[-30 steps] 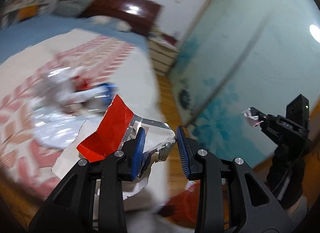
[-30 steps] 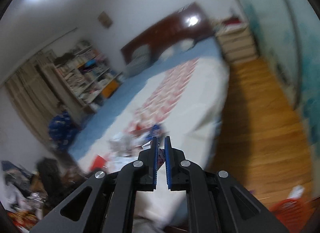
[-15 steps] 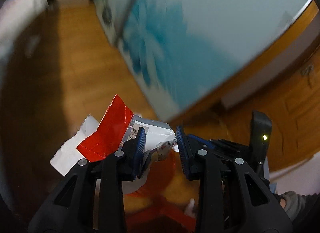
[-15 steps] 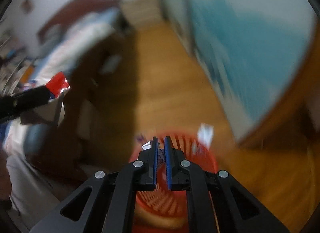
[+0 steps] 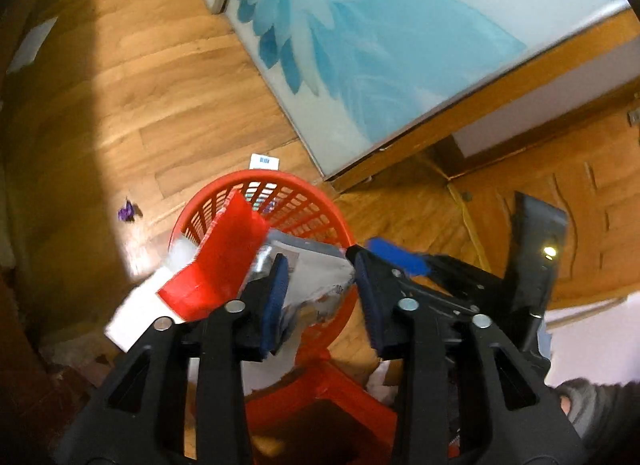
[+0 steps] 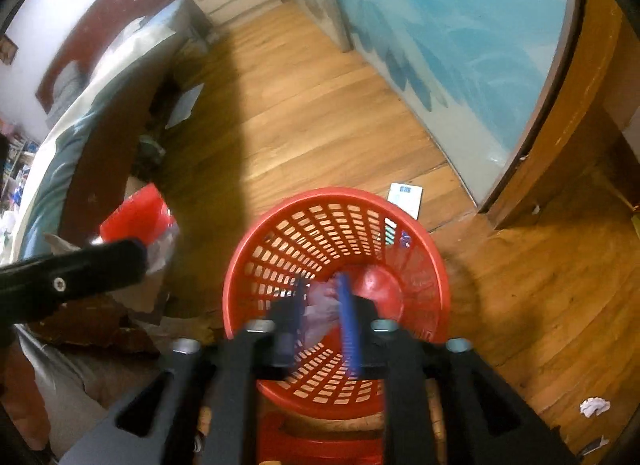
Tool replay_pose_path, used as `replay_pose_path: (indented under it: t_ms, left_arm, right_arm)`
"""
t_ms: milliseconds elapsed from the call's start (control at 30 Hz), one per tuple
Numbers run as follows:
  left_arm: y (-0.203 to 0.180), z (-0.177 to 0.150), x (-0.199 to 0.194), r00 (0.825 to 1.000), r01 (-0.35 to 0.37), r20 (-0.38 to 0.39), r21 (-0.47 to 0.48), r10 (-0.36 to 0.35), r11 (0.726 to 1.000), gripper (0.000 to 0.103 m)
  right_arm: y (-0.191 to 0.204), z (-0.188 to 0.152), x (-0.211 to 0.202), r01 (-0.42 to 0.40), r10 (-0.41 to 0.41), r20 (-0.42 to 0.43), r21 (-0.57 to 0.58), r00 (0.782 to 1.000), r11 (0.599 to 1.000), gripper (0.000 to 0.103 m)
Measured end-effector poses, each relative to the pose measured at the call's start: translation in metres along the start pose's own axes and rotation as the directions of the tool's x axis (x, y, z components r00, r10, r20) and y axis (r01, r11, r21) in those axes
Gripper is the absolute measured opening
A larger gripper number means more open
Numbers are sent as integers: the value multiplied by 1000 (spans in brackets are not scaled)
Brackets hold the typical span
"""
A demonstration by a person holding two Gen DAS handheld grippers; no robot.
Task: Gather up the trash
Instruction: 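Carry the wrapper to the red wastebasket and open the left tool, then return both tools to the bed toward the crumpled trash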
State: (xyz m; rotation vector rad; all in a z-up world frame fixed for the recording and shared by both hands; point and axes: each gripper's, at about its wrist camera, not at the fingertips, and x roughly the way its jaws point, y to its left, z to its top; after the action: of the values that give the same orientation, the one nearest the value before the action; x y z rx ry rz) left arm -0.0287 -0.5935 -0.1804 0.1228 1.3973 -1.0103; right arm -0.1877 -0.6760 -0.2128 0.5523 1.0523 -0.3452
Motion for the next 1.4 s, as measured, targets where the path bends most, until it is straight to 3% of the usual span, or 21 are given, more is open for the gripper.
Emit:
replay_pose_path:
  t_ms: [33, 67, 267, 433, 567, 633, 733, 767, 833, 900, 933, 1033, 1133, 1200, 1300, 1400]
  left_arm:
    - [3, -1, 0, 1000, -7, 3, -15, 7, 1000, 54]
    - [4, -1, -1, 1000, -5, 11, -22, 5, 1000, 56]
    - [3, 0, -8, 999, 2, 37, -16, -2, 1000, 59]
    - [6, 1, -28, 994, 9, 106, -23, -7, 1000, 59]
    - [8, -4, -68, 976, -9, 217, -23, 14, 1000, 59]
    - [9, -9, -98, 957, -40, 287, -11, 42, 999, 59]
    - [14, -21, -160, 906, -67, 418, -25, 71, 997, 59]
    - [17, -27, -185, 881, -89, 464, -32, 94, 996, 59]
    - [25, -44, -238, 825, -147, 544, -57, 154, 987, 59]
    - [41, -64, -283, 771, -196, 601, -94, 213, 976, 63]
    - [53, -80, -313, 730, -229, 633, -126, 256, 965, 66]
    - [86, -121, -374, 635, -295, 683, -217, 361, 930, 68]
    - [117, -160, -411, 551, -355, 695, -307, 463, 883, 69]
    - [140, -183, -424, 516, -368, 689, -358, 509, 858, 69]
    - [169, -208, -426, 497, -350, 676, -418, 544, 838, 69]
    - [197, -227, -419, 490, -288, 673, -476, 555, 831, 69]
  right_arm:
    - [-1, 0, -4, 7, -7, 18, 7, 1000, 1000, 63]
    - [-1, 0, -6, 12, -12, 25, 7, 1000, 1000, 63]
    - [2, 3, -14, 13, -13, 41, 3, 999, 1000, 62]
    - [11, 10, -30, 10, -10, 71, 1, 997, 1000, 62]
    - [30, 20, -54, 4, -1, 125, -27, 992, 1000, 62]
    - [46, 27, -68, -2, 10, 160, -53, 987, 999, 62]
    - [86, 37, -92, -18, 46, 219, -129, 975, 992, 63]
    - [106, 41, -102, -30, 70, 240, -165, 968, 986, 64]
    - [146, 47, -117, -61, 123, 258, -235, 958, 970, 70]
    - [186, 48, -131, -91, 175, 276, -293, 945, 952, 70]
    - [216, 47, -139, -119, 219, 278, -337, 935, 934, 71]
    - [285, 37, -159, -183, 321, 282, -424, 904, 887, 72]
    - [354, 18, -175, -235, 409, 266, -506, 873, 830, 80]
    - [390, 4, -181, -267, 454, 251, -539, 855, 799, 80]
    - [439, -26, -178, -295, 494, 215, -584, 842, 757, 80]
    - [472, -56, -168, -296, 503, 179, -626, 846, 721, 80]
